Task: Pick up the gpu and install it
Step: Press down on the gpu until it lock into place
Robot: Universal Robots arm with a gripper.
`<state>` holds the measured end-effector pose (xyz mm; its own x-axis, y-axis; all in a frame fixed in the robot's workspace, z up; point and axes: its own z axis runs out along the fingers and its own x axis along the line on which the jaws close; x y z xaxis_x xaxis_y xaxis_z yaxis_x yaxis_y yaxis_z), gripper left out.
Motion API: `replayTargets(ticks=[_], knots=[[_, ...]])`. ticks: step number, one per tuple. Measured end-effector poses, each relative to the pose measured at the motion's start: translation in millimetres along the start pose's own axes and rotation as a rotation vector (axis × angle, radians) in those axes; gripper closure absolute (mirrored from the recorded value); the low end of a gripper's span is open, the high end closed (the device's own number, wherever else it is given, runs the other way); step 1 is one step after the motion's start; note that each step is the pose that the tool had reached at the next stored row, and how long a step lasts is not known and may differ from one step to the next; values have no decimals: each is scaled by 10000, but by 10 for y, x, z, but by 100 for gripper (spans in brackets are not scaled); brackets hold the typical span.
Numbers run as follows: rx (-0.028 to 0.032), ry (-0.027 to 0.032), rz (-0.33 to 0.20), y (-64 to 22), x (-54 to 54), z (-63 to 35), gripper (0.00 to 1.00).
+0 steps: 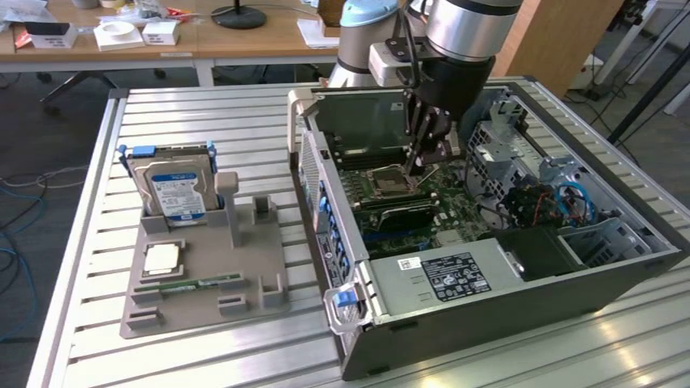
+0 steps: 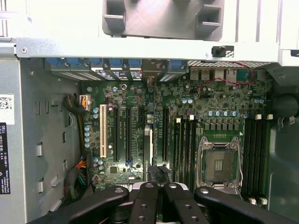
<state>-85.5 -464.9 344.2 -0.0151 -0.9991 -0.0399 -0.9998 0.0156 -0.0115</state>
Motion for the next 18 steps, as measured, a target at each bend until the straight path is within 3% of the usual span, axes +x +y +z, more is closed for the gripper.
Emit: replayTargets(ticks=[18], knots=[[0,1,0,1,2,40,90]])
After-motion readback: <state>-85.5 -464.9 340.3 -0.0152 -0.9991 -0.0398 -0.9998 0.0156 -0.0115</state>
